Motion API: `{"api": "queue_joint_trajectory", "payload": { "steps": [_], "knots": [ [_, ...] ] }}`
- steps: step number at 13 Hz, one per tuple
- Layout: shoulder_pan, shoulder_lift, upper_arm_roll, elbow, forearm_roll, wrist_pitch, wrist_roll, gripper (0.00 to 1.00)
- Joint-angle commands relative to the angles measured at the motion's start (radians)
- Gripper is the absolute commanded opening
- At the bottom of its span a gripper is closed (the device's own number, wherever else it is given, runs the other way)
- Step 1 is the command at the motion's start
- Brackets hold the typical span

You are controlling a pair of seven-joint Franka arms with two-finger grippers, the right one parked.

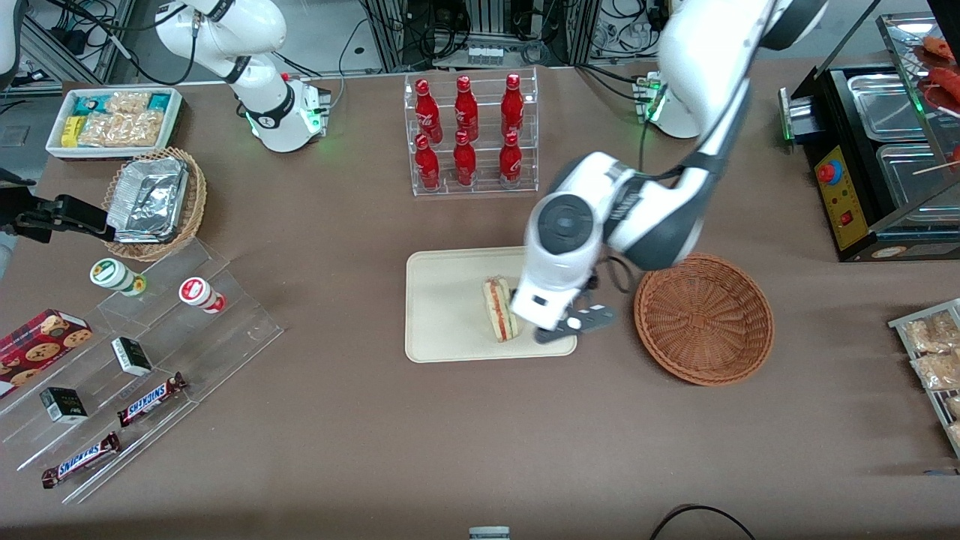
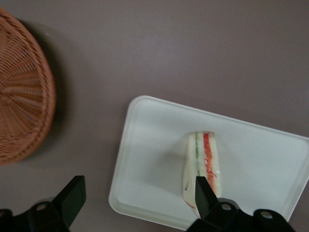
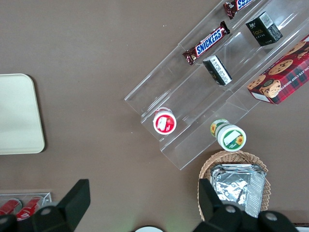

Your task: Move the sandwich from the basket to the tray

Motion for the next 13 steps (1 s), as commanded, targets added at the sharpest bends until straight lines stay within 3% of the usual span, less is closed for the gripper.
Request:
{"api": "queue_joint_trajectory", "payload": {
  "steps": [1,3,5,9,13],
  "knots": [
    [0.091,-0.141,-0.008,-0.146,-0.036,-0.021,0.162,1.0],
    [0.162,-0.209,-0.01,-0.23,-0.042,-0.015,0.285,1.0],
    [0.232,-0.255,-0.008,-0.234,-0.111,-0.058,0.455,1.0],
    [0.338,-0.324,-0.004,-0.237,-0.113,-0.143,0.58,1.0],
    [0.43,-0.454,-0.005,-0.329,-0.114,-0.155,0.765,1.0]
  ]
}}
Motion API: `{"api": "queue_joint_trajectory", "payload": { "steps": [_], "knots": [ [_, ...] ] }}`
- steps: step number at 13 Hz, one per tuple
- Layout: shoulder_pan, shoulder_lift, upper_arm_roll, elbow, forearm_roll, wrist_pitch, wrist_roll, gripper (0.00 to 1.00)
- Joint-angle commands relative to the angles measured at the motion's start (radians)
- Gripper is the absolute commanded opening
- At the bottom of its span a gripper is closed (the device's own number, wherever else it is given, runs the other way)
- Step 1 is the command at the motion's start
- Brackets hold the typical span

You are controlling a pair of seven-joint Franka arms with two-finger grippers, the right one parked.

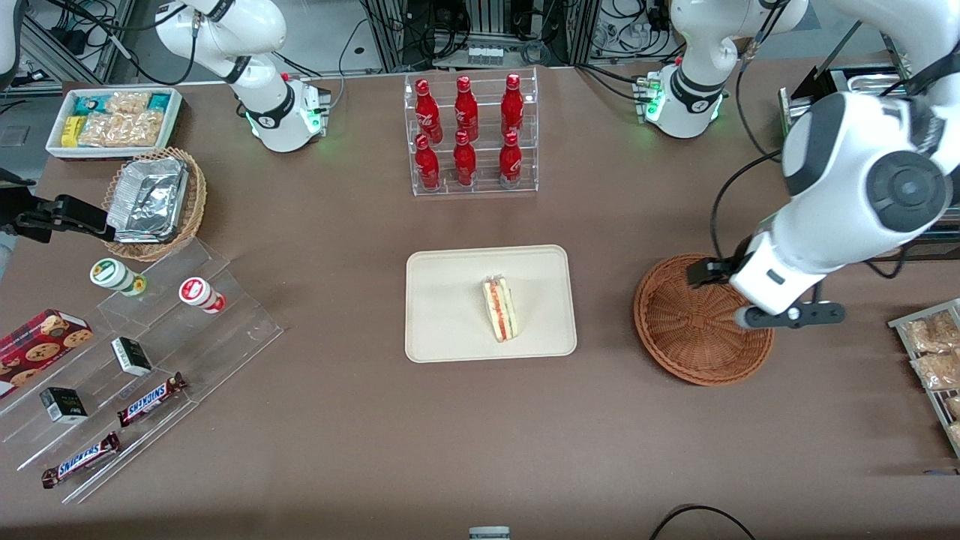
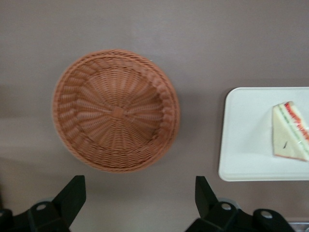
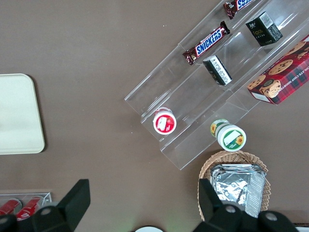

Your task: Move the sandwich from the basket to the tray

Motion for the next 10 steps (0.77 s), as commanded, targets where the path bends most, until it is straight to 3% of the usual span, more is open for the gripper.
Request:
{"api": "queue_joint_trajectory", "payload": {
  "steps": [1,10],
  "knots": [
    [0.06,-0.125,-0.008,-0.088,-0.023,-0.047,0.159,1.0],
    [0.021,-0.229,0.121,-0.09,-0.038,-0.15,0.238,1.0]
  ]
}}
